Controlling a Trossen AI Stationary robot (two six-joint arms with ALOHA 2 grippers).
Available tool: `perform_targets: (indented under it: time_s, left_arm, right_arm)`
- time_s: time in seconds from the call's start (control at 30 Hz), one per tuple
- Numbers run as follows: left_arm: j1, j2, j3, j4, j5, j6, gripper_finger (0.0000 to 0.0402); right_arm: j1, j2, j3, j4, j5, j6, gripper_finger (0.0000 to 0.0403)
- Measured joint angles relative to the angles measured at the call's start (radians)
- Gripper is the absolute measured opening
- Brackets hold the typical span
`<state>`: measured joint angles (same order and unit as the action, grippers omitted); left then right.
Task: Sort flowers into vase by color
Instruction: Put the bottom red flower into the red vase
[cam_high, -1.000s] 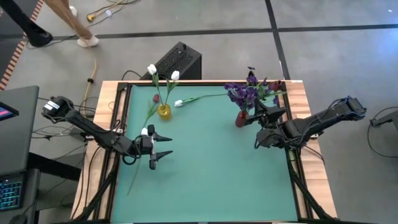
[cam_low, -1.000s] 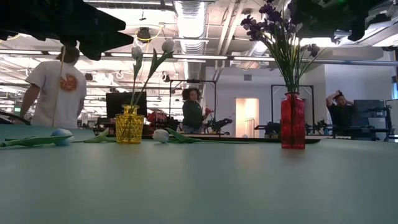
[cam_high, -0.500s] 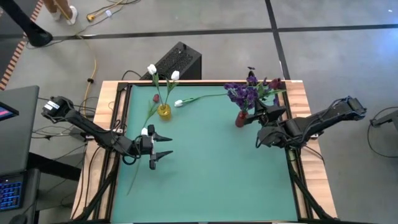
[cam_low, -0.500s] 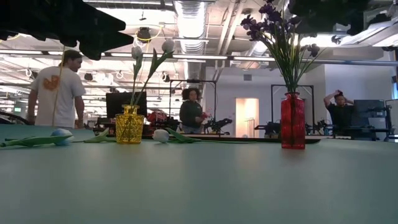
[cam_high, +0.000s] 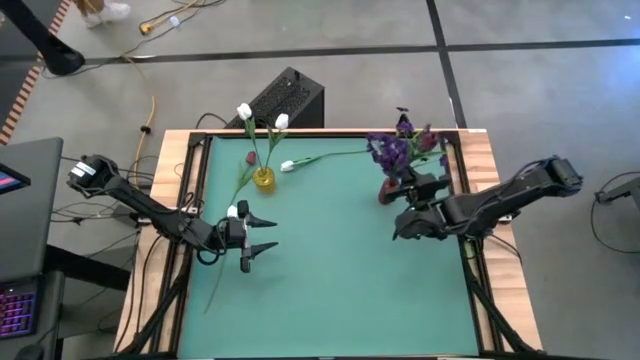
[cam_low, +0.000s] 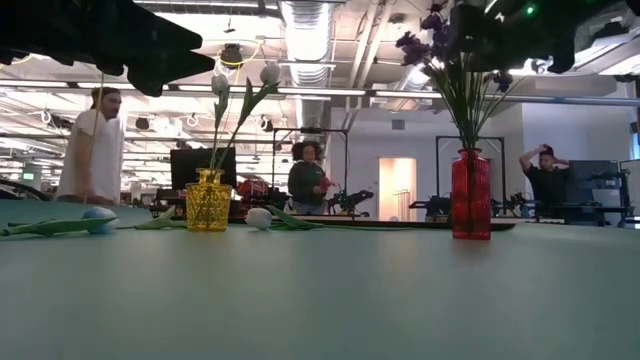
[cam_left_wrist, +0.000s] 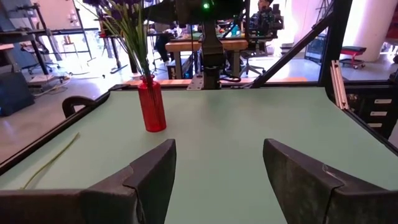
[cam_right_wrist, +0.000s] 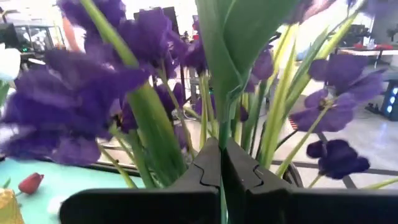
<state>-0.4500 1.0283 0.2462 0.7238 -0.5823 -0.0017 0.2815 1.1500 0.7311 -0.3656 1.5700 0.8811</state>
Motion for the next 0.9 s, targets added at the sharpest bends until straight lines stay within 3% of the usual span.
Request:
perform_targets:
  time_s: [0.33,0.73,0.9]
  left_arm:
    - [0.0,0.0,0.0,0.0,0.001,-0.002,0.0231]
    - [0.0,0.0,0.0,-0.003,0.002,-0.006,0.0231]
    - [0.0,0.0,0.0,-0.003,0.002,-0.005,0.0231]
  right_arm:
    - [-0.003,0.048,0.0,-0.041,-0.095,0.005,0.0024]
    - [-0.01,-0.012,0.0,-0.11,-0.167,-0.039,0.0024]
    - [-0.028,0.0,0.0,-0.195,-0.212,0.058,0.0024]
